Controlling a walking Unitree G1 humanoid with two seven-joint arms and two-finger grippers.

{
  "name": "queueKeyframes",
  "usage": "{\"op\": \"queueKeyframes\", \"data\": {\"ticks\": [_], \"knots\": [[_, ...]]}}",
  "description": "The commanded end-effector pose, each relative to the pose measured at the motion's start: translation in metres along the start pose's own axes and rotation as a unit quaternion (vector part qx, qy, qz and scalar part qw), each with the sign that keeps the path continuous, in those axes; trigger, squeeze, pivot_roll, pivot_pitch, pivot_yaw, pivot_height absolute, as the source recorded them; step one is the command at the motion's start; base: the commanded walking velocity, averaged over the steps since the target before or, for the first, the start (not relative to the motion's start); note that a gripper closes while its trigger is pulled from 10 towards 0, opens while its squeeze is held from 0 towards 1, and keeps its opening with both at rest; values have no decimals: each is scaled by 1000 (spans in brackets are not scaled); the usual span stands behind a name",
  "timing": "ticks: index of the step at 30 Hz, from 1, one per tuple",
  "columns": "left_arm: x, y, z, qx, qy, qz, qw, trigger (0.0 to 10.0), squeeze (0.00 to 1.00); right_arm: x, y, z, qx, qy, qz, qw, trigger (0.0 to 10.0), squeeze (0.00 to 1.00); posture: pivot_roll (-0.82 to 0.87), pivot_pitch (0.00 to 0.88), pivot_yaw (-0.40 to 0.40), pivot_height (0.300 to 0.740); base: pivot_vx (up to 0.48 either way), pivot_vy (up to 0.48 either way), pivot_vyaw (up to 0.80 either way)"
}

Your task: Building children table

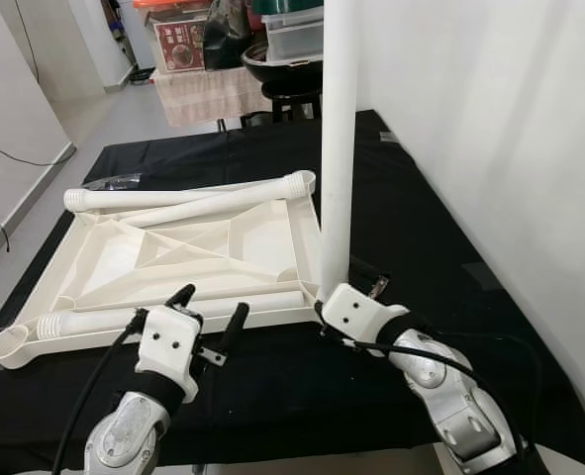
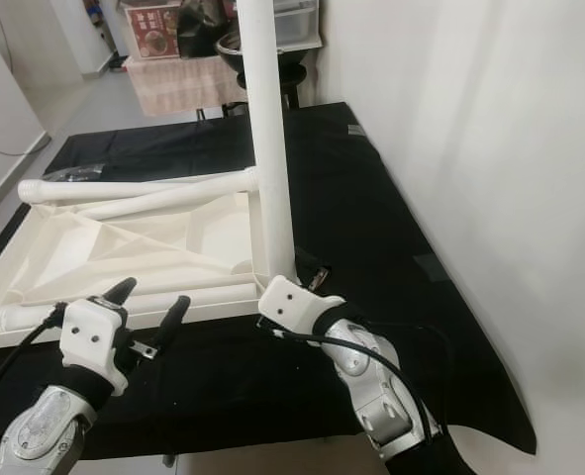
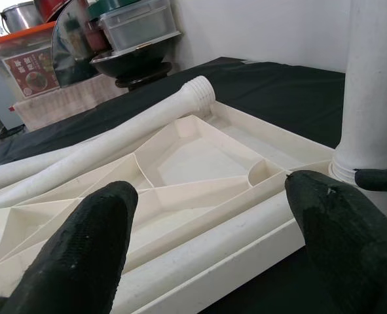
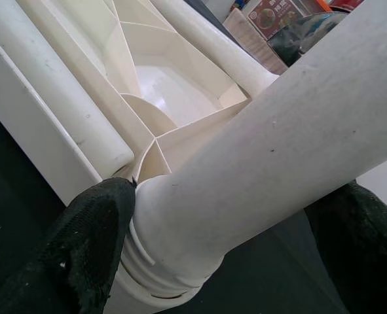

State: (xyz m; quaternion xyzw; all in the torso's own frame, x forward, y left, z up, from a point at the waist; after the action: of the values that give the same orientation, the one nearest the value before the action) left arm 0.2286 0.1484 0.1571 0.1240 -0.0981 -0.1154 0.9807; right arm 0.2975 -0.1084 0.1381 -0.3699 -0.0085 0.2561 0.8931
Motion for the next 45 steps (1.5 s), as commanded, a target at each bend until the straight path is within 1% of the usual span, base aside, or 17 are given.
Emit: {"op": "queueKeyframes", "data": {"ticks": [1, 6, 23, 34, 45], "knots": [[-2, 1, -1, 11, 4, -5, 1000, 10000, 0, 2, 21, 5, 4, -10, 50, 999, 10000, 180, -109, 61, 64, 740, 0, 0, 0], [-1, 0, 1, 11, 1, -3, 1000, 10000, 0, 2, 19, 4, 6, -10, 51, 999, 10000, 153, -115, 76, 60, 740, 0, 0, 0], [-1, -2, 4, 5, -4, -2, 1000, 10000, 0, 0, 16, 2, 8, -11, 53, 998, 10000, 149, -128, 99, 50, 740, 0, 0, 0], [-2, 1, 4, 8, -3, 1, 1000, 10000, 0, 1, 18, 4, 10, -13, 54, 998, 10000, 141, -111, 100, 62, 740, 0, 0, 0], [0, 1, 3, 10, 0, 1, 1000, 10000, 0, 2, 18, 3, 11, -13, 54, 998, 10000, 90, -109, 83, 75, 740, 0, 0, 0]]}}
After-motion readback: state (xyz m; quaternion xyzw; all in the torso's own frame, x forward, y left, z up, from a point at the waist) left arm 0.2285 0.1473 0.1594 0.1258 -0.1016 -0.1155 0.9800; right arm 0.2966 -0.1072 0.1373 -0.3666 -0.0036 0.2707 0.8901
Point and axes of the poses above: a point about 5 cm out from each wrist's last joint towards the gripper, its own x axis pointing out of the wrist towards the gripper, its own z axis along the axis of the wrist's last joint, y = z × x, the point moved 1 cm from there along x, pointing out of the wrist towards the gripper, and after that the axes turned 6 degrees about x, right-handed, at the moved point
